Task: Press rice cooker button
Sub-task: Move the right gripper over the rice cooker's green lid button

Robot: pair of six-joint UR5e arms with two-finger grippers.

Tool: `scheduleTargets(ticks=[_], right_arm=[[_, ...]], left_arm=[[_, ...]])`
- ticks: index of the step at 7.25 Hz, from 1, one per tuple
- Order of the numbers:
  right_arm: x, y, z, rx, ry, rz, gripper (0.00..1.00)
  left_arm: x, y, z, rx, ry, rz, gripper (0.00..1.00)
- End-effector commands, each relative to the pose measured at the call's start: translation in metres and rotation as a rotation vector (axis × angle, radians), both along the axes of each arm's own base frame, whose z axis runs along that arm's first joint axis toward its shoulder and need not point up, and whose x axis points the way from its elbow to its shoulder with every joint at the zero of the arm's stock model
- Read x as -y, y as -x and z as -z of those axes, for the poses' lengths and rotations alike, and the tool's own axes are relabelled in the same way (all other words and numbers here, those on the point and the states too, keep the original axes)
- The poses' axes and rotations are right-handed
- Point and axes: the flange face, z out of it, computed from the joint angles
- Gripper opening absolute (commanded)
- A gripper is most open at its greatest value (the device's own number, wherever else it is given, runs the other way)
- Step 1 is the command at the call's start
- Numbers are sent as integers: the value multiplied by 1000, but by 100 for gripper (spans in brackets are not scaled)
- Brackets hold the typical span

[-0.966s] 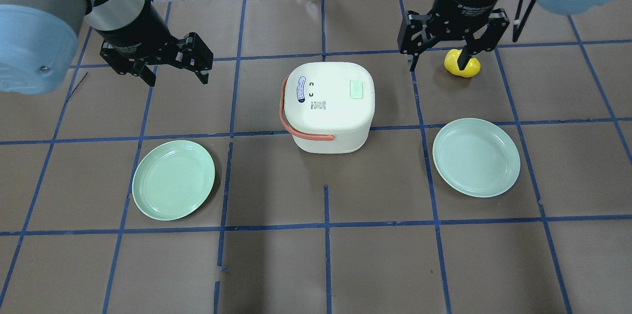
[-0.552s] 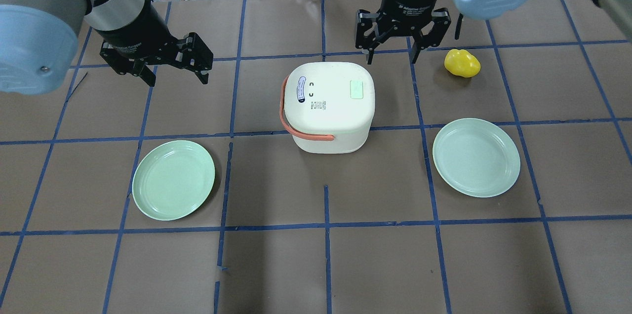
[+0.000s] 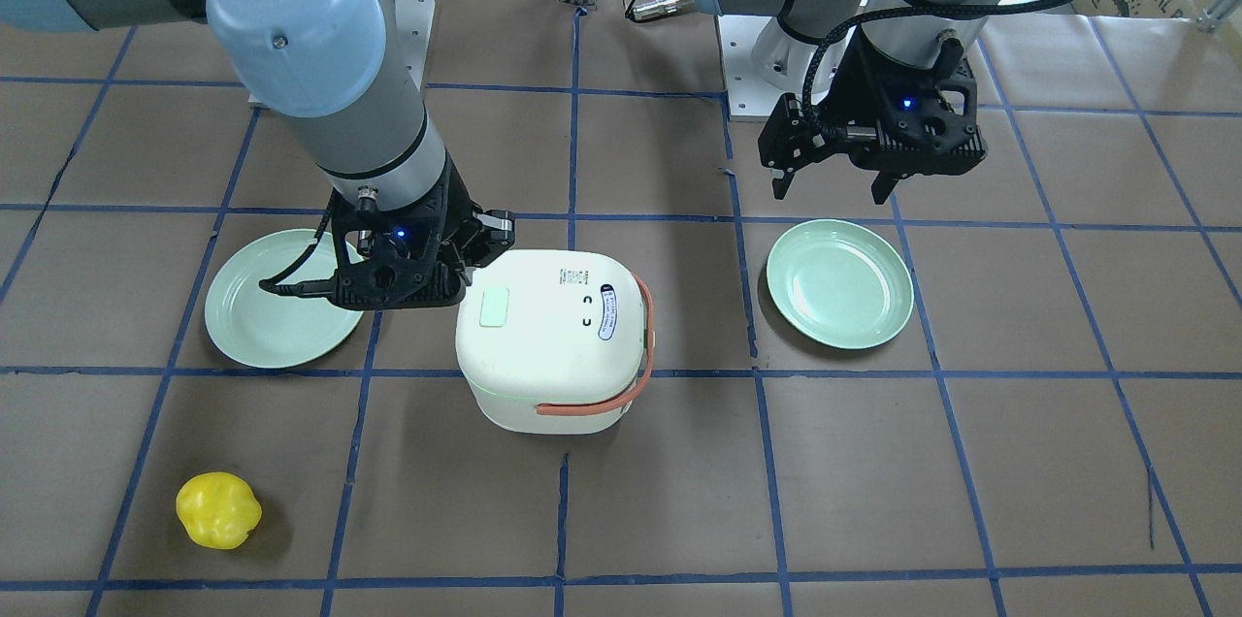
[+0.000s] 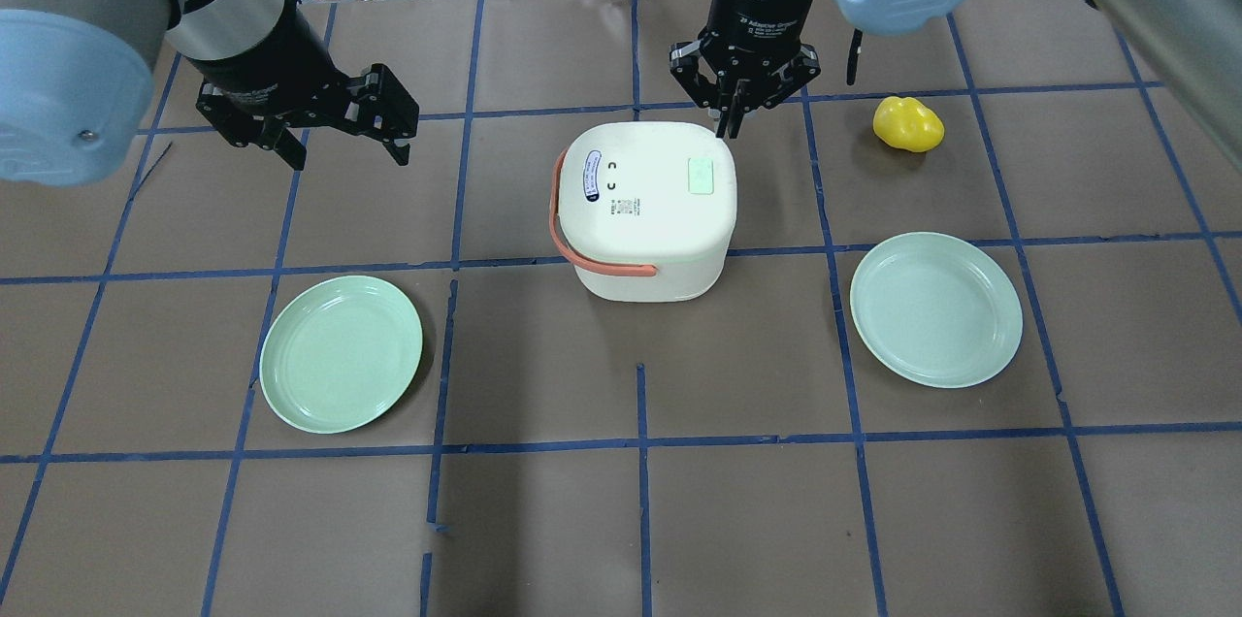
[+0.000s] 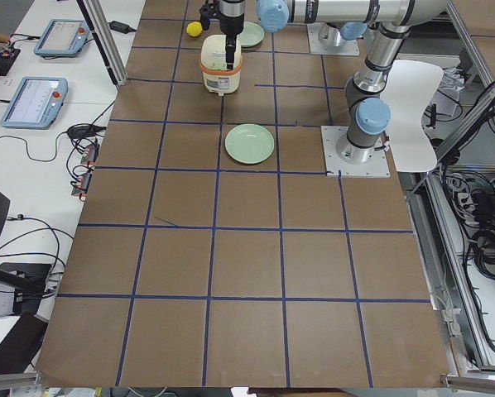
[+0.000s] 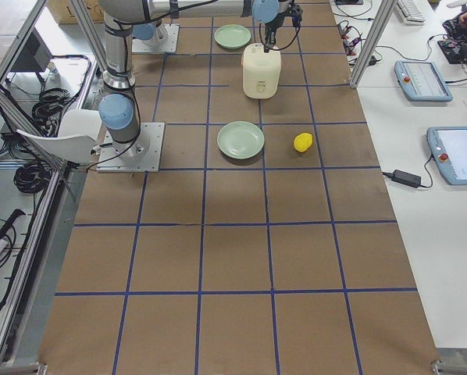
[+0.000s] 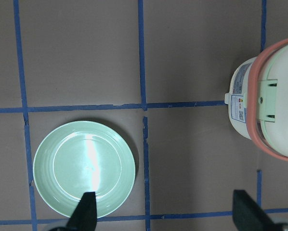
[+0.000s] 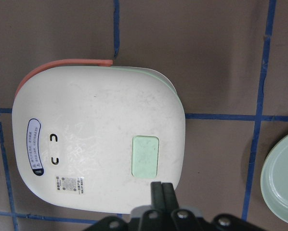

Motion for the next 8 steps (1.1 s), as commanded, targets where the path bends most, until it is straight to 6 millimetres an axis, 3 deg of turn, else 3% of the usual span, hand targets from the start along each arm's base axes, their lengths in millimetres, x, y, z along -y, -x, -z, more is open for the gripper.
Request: scheduleTargets(ticks=[1,5,8], right_arm=[[-3,0,21,-2,-34,-6,7],[3,-11,44,-4,-43,-20,7],[3,-14,48,-5,-51,-26,8]], left_arm=[[0,0,0,0,0,0,100],[0,0,0,0,0,0,100],[0,0,0,0,0,0,100]])
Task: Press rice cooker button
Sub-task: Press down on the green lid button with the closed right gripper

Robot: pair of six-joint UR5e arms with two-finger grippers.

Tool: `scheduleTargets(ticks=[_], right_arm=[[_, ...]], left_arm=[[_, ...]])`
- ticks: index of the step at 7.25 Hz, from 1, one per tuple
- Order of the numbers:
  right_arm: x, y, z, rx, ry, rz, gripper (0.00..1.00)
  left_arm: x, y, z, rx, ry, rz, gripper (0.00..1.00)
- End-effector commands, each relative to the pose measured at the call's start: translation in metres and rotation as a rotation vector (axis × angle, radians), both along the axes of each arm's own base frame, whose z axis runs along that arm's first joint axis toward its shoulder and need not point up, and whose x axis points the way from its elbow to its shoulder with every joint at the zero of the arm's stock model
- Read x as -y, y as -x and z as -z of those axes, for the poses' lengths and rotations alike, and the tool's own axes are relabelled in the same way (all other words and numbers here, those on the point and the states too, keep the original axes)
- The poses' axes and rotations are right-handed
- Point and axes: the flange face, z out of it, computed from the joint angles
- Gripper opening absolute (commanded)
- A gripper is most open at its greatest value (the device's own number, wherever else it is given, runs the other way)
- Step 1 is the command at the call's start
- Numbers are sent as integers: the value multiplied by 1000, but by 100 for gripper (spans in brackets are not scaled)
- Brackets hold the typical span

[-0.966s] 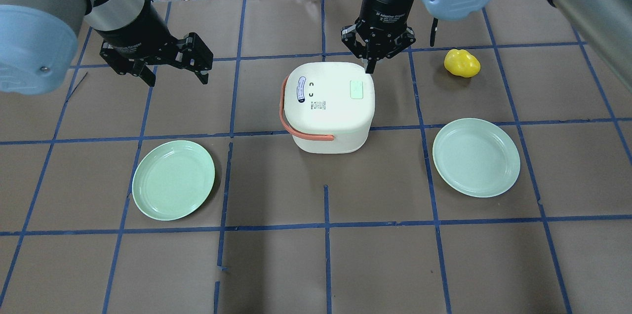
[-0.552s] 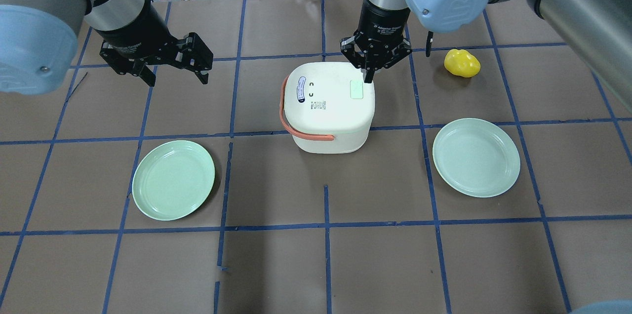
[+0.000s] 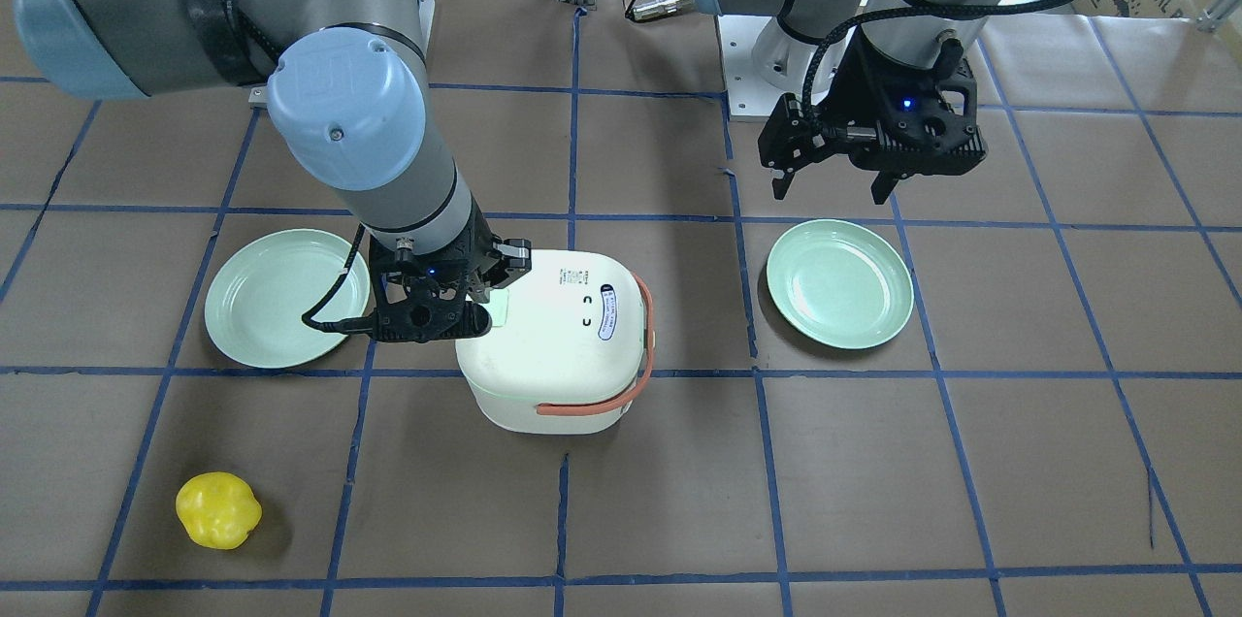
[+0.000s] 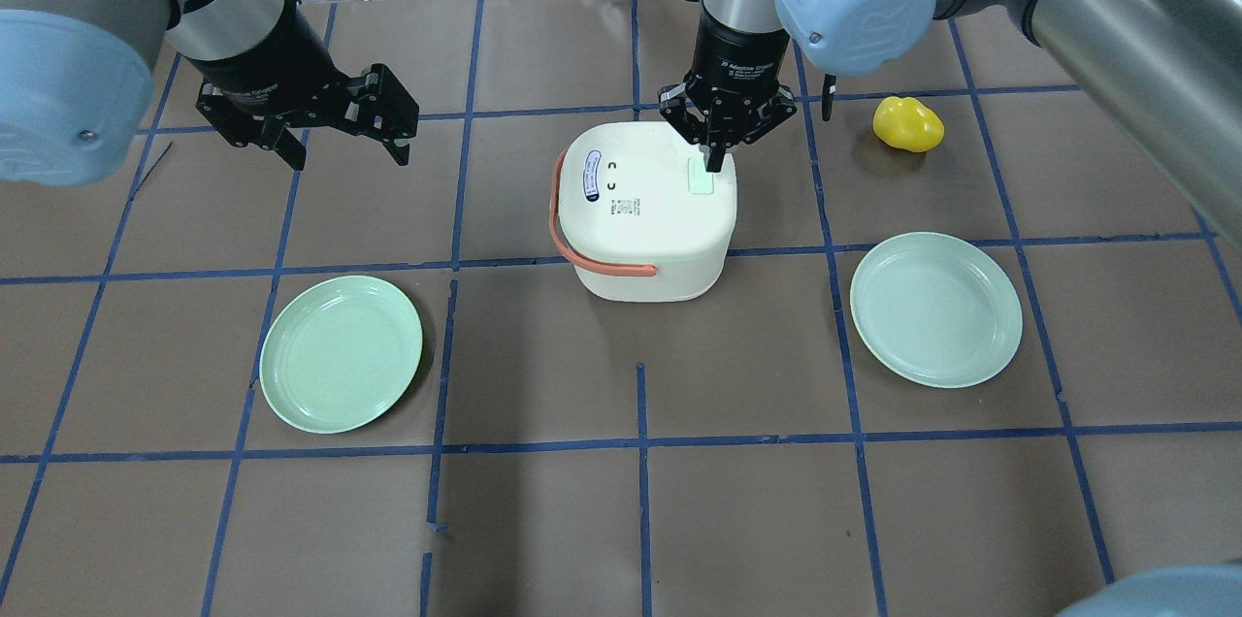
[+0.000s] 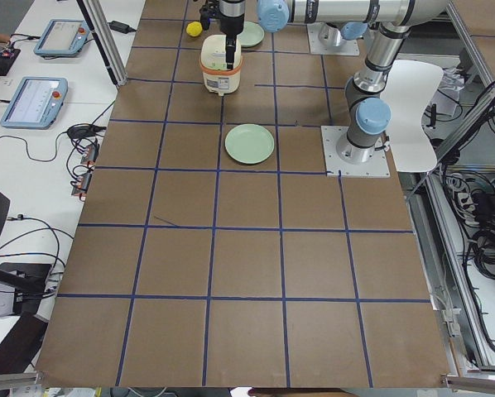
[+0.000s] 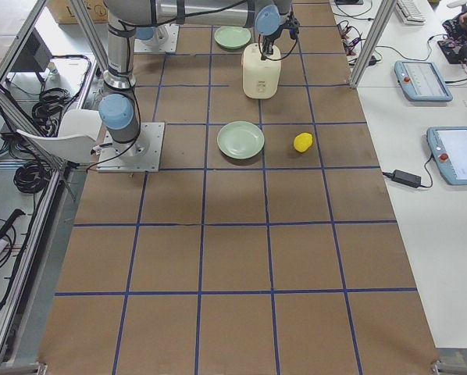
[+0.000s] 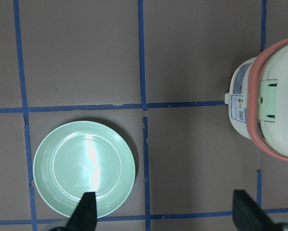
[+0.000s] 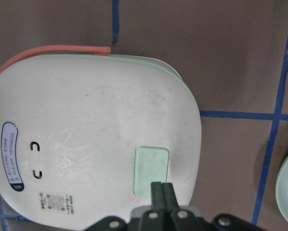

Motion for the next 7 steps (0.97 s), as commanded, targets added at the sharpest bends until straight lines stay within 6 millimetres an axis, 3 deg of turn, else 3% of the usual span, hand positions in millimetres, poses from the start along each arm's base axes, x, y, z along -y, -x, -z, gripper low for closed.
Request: scheduleTargets(ticks=[1,7], right_arm=[[2,-4,6,-1,-3,-5,8],[5,-4,17,-3,-15,-8,8]], left_arm=[[0,0,0,0,0,0,100],[0,0,0,0,0,0,100]])
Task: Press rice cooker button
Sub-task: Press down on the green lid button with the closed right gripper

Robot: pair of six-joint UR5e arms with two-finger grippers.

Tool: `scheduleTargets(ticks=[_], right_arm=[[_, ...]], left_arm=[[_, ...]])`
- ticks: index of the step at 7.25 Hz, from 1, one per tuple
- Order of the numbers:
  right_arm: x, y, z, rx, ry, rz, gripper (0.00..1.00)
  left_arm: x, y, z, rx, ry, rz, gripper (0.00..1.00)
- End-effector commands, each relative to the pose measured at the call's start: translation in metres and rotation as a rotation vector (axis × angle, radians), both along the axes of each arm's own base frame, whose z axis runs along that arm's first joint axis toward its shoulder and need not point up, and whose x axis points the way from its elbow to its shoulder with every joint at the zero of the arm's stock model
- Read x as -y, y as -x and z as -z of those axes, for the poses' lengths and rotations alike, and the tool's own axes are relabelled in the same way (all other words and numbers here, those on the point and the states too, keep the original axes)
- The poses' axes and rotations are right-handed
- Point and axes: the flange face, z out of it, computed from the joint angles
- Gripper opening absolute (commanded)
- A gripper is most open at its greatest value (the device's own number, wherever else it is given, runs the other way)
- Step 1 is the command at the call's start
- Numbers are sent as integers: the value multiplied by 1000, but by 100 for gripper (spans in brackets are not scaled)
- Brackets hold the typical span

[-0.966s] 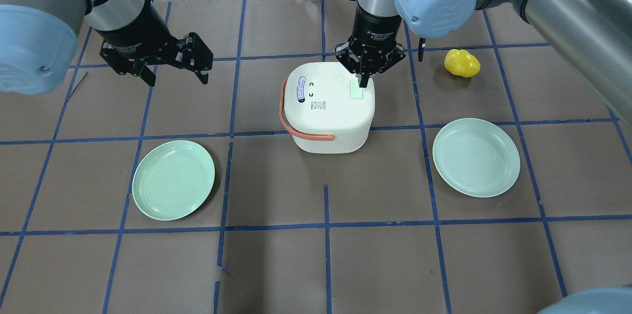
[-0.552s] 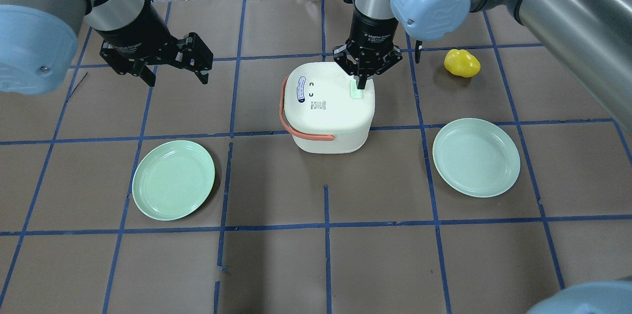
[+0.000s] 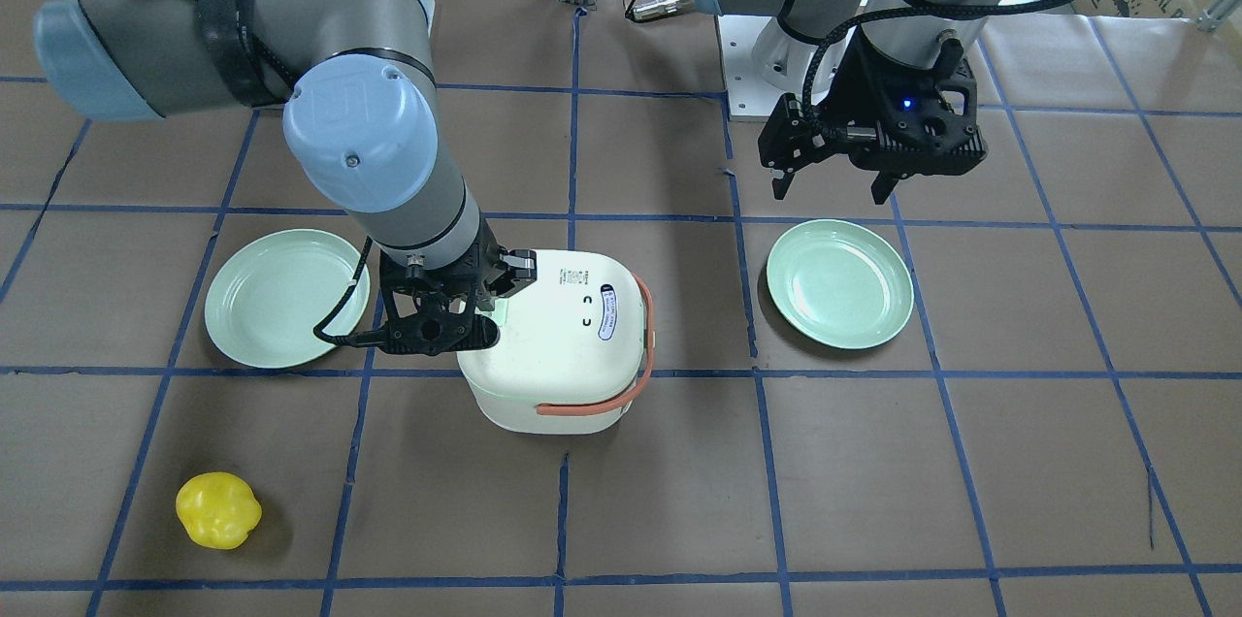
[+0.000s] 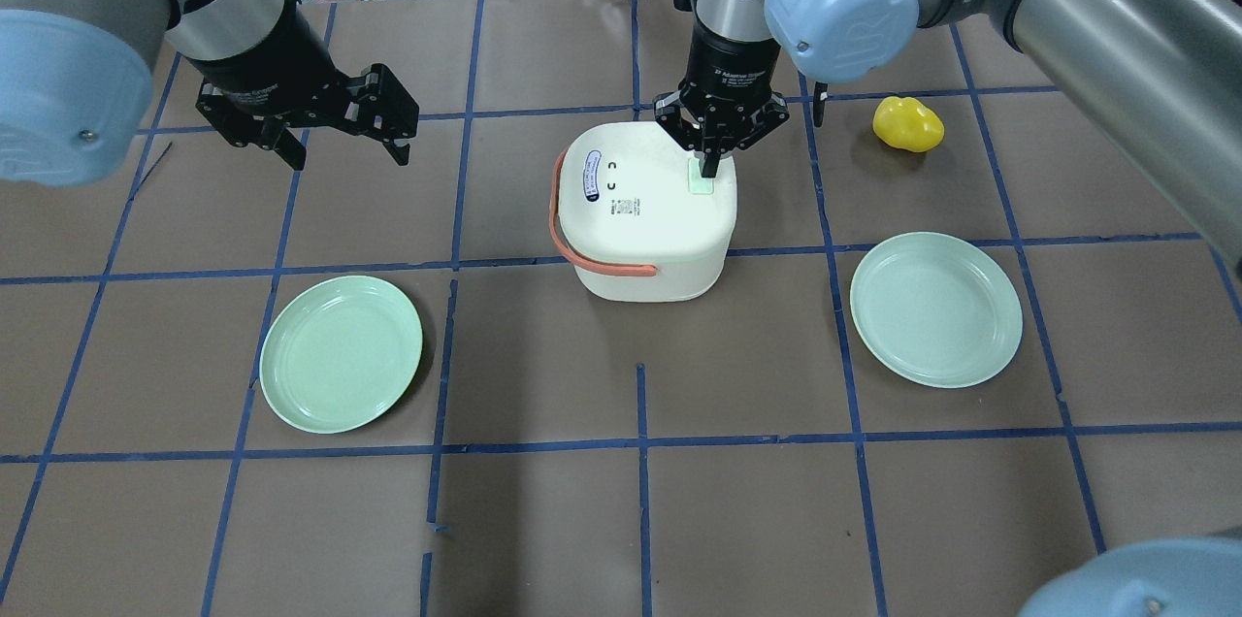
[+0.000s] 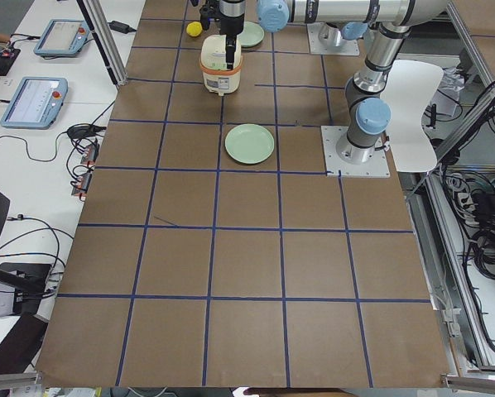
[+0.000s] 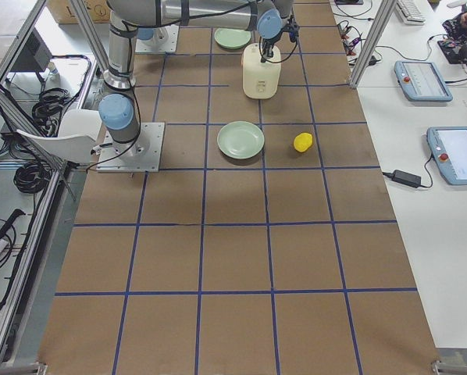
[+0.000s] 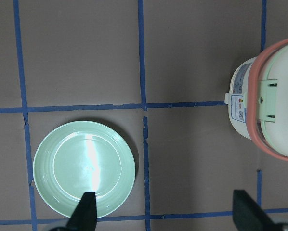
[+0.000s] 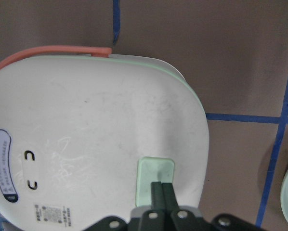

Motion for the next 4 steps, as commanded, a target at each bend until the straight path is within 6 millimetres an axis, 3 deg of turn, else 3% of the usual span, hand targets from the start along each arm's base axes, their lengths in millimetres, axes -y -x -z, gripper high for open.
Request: scheduleTargets(ticks=[1,4], right_arm=[[1,-1,5,4,-9,0,8],[2,-2,8,5,-14,0,9]], left_arm=[[0,0,0,0,0,0,100],[0,0,0,0,0,0,100]])
